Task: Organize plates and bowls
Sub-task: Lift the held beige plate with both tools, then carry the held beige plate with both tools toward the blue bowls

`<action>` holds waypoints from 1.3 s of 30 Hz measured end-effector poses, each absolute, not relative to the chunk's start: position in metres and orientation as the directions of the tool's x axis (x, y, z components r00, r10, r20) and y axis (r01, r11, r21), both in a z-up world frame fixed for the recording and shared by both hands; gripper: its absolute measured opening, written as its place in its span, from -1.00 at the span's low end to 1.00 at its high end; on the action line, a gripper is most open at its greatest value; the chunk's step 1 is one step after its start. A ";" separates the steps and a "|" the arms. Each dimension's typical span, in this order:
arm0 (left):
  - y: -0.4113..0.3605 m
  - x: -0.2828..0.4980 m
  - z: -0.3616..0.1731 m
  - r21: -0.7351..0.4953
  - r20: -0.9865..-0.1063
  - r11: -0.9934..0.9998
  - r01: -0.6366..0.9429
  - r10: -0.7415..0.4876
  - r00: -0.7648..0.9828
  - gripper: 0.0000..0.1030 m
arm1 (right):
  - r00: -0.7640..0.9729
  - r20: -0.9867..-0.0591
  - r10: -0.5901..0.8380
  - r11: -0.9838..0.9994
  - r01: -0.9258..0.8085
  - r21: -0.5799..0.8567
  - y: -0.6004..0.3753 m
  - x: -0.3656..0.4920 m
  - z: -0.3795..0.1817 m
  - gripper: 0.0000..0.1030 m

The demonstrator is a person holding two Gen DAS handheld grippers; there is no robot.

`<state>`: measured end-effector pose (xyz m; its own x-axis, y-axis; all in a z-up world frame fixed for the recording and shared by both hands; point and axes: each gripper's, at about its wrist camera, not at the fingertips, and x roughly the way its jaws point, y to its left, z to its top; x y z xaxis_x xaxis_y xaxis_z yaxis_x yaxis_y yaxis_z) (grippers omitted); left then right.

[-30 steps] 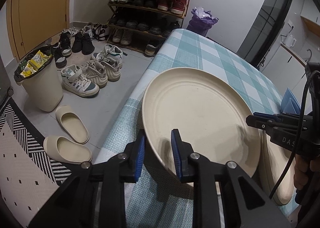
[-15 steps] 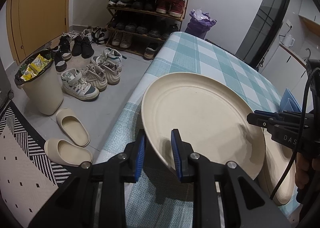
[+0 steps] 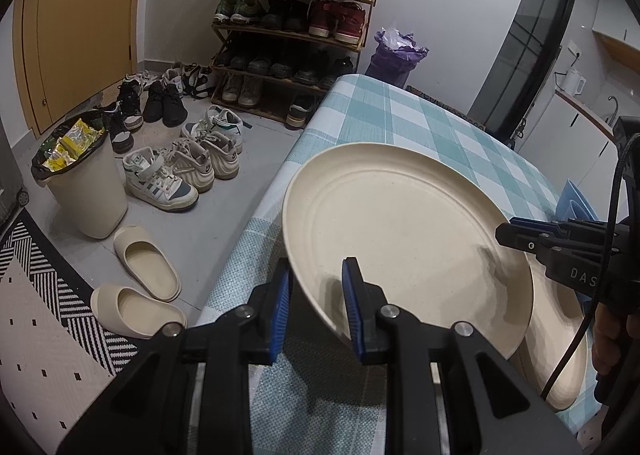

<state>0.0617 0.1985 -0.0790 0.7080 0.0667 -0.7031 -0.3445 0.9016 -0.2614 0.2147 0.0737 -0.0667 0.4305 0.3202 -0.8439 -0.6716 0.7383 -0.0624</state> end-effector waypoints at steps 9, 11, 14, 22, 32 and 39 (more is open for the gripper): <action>0.189 0.060 -0.069 -0.249 -0.685 0.912 -0.327 0.072 0.725 -0.55 | 0.451 -0.834 0.318 0.747 -0.660 -0.073 0.067 0.209 -0.057 -0.65; 0.187 0.060 -0.067 -0.248 -0.683 0.915 -0.319 0.069 0.727 -0.55 | 0.455 -0.832 0.318 0.751 -0.657 -0.072 0.063 0.208 -0.055 -0.65; 0.182 0.062 -0.065 -0.246 -0.681 0.920 -0.305 0.060 0.730 -0.55 | 0.460 -0.832 0.311 0.759 -0.647 -0.073 0.056 0.206 -0.050 -0.65; 0.162 0.064 -0.054 -0.217 -0.668 0.940 -0.263 0.053 0.742 -0.55 | 0.487 -0.821 0.298 0.782 -0.618 -0.083 0.034 0.202 -0.038 -0.65; 0.137 0.066 -0.047 -0.192 -0.662 0.959 -0.209 0.030 0.749 -0.55 | 0.501 -0.820 0.278 0.811 -0.579 -0.079 0.001 0.196 -0.035 -0.65; 0.124 0.066 -0.042 -0.184 -0.658 0.967 -0.175 0.011 0.753 -0.55 | 0.506 -0.819 0.269 0.824 -0.562 -0.077 -0.016 0.189 -0.033 -0.65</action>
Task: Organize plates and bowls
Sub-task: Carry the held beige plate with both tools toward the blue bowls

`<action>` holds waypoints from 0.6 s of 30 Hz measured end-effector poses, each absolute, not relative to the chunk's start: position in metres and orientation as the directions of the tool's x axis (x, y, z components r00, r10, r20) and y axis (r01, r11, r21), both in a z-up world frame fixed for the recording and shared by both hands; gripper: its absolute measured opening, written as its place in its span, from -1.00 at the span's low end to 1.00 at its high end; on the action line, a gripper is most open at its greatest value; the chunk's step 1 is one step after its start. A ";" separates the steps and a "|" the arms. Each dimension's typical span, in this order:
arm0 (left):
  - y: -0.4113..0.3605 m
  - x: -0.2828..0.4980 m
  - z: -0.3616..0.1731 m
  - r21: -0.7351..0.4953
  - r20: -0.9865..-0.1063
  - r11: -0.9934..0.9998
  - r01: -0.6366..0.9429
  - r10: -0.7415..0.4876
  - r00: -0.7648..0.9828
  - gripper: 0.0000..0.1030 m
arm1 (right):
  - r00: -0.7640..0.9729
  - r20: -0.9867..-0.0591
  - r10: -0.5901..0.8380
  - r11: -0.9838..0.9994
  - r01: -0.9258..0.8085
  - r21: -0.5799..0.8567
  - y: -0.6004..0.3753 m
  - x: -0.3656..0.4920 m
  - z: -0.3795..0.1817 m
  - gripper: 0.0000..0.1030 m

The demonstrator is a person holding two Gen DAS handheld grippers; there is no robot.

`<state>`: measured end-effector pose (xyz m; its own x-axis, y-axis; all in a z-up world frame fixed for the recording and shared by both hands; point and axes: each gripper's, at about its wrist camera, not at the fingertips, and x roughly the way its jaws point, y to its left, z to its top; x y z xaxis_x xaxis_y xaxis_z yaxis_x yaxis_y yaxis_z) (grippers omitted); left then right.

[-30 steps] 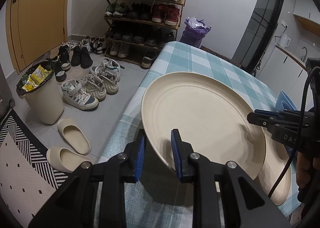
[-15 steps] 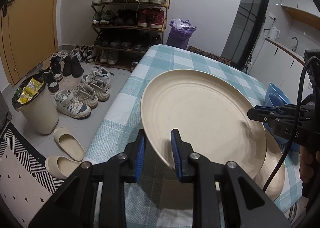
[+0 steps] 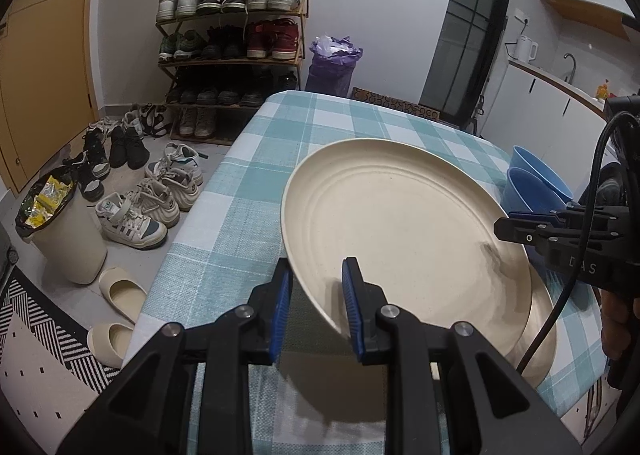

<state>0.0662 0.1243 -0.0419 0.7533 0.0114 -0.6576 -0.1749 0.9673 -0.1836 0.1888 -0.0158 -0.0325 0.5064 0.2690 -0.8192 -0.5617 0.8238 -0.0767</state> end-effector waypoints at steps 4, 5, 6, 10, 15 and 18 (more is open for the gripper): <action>0.118 0.066 -0.039 -0.173 -0.655 0.972 -0.160 0.008 0.756 -0.55 | 0.507 -0.821 0.264 0.832 -0.551 -0.072 -0.024 0.185 -0.034 -0.65; 0.117 0.066 -0.039 -0.172 -0.654 0.973 -0.156 0.006 0.757 -0.55 | 0.507 -0.821 0.262 0.833 -0.548 -0.072 -0.026 0.185 -0.034 -0.65; 0.115 0.066 -0.039 -0.170 -0.653 0.974 -0.150 0.003 0.757 -0.55 | 0.507 -0.821 0.261 0.836 -0.545 -0.071 -0.028 0.184 -0.034 -0.65; 0.110 0.066 -0.038 -0.169 -0.654 0.976 -0.135 -0.008 0.757 -0.55 | 0.506 -0.821 0.264 0.844 -0.534 -0.058 -0.036 0.180 -0.035 -0.65; 0.101 0.067 -0.038 -0.155 -0.656 0.981 -0.113 -0.017 0.754 -0.55 | 0.514 -0.819 0.255 0.854 -0.517 -0.059 -0.045 0.174 -0.035 -0.65; 0.094 0.068 -0.038 -0.151 -0.658 0.984 -0.095 -0.028 0.753 -0.55 | 0.513 -0.821 0.249 0.862 -0.505 -0.054 -0.053 0.172 -0.037 -0.65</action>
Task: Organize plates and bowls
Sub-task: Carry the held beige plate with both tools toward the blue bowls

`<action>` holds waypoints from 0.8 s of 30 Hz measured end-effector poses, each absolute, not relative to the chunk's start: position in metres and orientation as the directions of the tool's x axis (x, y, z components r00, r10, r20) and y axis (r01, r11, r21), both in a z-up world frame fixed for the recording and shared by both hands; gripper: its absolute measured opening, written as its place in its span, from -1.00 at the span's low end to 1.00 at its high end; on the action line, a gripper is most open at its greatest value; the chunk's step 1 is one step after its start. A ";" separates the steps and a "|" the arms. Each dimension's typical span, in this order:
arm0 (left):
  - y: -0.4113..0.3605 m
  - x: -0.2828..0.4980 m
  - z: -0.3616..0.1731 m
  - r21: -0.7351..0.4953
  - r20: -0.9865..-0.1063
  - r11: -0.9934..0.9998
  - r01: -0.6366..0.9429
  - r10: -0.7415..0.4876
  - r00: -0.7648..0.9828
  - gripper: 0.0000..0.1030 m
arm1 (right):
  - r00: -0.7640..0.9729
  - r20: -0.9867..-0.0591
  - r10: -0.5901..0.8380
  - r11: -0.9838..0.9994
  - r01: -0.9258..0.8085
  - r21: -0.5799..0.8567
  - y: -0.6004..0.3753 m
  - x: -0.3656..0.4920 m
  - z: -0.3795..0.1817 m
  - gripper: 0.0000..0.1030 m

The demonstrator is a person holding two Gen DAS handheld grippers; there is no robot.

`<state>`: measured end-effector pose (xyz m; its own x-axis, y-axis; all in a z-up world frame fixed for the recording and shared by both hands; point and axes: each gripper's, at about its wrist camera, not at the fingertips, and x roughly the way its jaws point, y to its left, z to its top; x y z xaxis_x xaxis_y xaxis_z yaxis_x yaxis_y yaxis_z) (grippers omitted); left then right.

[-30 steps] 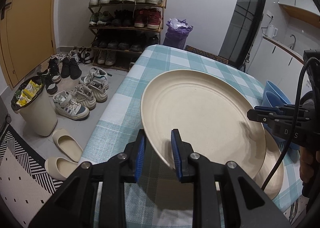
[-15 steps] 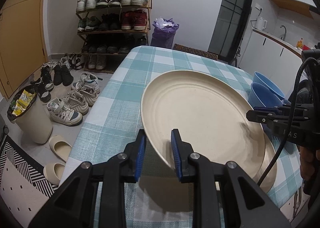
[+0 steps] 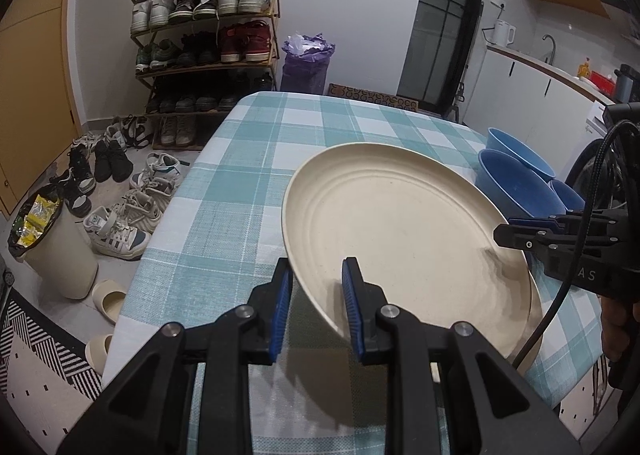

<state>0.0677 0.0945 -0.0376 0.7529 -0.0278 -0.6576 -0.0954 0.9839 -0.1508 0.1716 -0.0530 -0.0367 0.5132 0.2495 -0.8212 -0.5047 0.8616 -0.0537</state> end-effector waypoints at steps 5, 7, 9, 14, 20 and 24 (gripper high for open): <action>0.084 0.067 -0.037 -0.138 -0.657 0.988 -0.068 -0.040 0.753 -0.55 | 0.512 -0.826 0.236 0.871 -0.488 -0.054 -0.065 0.167 -0.040 -0.65; 0.080 0.067 -0.038 -0.134 -0.659 0.989 -0.058 -0.045 0.751 -0.55 | 0.512 -0.826 0.233 0.874 -0.483 -0.053 -0.069 0.165 -0.041 -0.65; 0.077 0.068 -0.038 -0.130 -0.662 0.990 -0.049 -0.049 0.748 -0.55 | 0.513 -0.826 0.231 0.876 -0.479 -0.052 -0.073 0.163 -0.041 -0.65; 0.070 0.069 -0.039 -0.119 -0.666 0.992 -0.031 -0.057 0.744 -0.55 | 0.514 -0.828 0.226 0.885 -0.463 -0.045 -0.083 0.159 -0.044 -0.65; 0.059 0.071 -0.043 -0.107 -0.676 0.994 -0.007 -0.068 0.733 -0.55 | 0.511 -0.833 0.211 0.895 -0.444 -0.046 -0.095 0.155 -0.048 -0.65; 0.052 0.072 -0.046 -0.098 -0.681 0.995 0.008 -0.073 0.729 -0.55 | 0.509 -0.837 0.200 0.900 -0.433 -0.048 -0.102 0.153 -0.051 -0.65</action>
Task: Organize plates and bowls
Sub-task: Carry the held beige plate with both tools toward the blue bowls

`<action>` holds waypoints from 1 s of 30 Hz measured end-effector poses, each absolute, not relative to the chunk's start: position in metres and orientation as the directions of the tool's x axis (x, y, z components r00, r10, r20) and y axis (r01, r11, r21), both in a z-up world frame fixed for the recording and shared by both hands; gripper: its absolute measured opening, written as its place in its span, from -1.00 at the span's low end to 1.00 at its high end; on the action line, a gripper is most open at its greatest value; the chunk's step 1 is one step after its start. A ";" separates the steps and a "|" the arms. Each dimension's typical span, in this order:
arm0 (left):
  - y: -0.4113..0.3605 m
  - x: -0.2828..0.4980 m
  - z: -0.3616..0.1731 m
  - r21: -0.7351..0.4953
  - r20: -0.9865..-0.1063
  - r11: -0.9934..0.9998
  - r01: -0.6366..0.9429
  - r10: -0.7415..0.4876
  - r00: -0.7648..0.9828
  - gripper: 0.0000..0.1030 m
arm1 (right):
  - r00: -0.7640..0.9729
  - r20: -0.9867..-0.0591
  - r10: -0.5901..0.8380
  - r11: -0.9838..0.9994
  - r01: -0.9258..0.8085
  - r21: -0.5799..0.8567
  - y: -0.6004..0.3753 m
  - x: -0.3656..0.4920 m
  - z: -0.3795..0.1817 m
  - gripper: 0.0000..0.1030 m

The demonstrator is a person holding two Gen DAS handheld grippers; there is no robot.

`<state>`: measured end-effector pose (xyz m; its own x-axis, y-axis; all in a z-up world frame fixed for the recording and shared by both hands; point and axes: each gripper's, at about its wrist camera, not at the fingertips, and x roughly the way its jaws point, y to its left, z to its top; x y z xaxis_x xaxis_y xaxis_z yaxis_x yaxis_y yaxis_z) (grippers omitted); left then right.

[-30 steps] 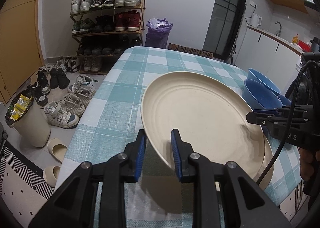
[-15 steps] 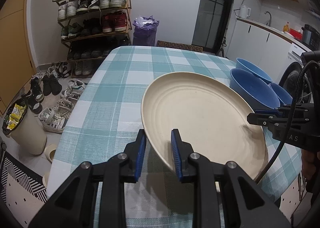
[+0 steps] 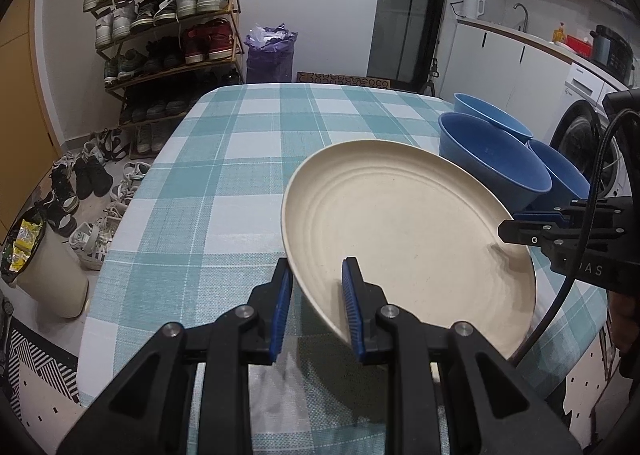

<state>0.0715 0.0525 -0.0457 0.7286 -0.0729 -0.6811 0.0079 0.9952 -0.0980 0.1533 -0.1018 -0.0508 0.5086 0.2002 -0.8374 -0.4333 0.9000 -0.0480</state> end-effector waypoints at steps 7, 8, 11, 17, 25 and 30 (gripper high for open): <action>0.047 0.073 -0.049 -0.090 -0.690 0.996 0.022 -0.079 0.719 -0.55 | 0.504 -0.843 0.187 0.905 -0.422 -0.052 -0.110 0.147 -0.056 -0.65; 0.046 0.073 -0.050 -0.089 -0.691 0.996 0.024 -0.079 0.719 -0.55 | 0.504 -0.844 0.185 0.906 -0.421 -0.052 -0.111 0.146 -0.056 -0.65; 0.044 0.074 -0.052 -0.086 -0.692 0.996 0.027 -0.080 0.718 -0.55 | 0.506 -0.844 0.181 0.907 -0.417 -0.055 -0.113 0.144 -0.057 -0.65; 0.034 0.075 -0.056 -0.071 -0.699 0.997 0.039 -0.077 0.711 -0.55 | 0.508 -0.847 0.158 0.912 -0.404 -0.072 -0.116 0.143 -0.061 -0.65; 0.026 0.077 -0.061 -0.052 -0.708 0.997 0.049 -0.071 0.703 -0.55 | 0.498 -0.855 0.142 0.916 -0.394 -0.077 -0.122 0.140 -0.069 -0.65; 0.023 0.077 -0.062 -0.035 -0.709 0.998 0.049 -0.059 0.703 -0.52 | 0.496 -0.858 0.136 0.916 -0.393 -0.082 -0.123 0.141 -0.072 -0.65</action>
<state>0.0772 0.0232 -0.0622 0.7031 -0.0593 -0.7087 0.0491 0.9982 -0.0348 0.1406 -0.1227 -0.0724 0.4961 0.1362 -0.8575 -0.3927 0.9160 -0.0817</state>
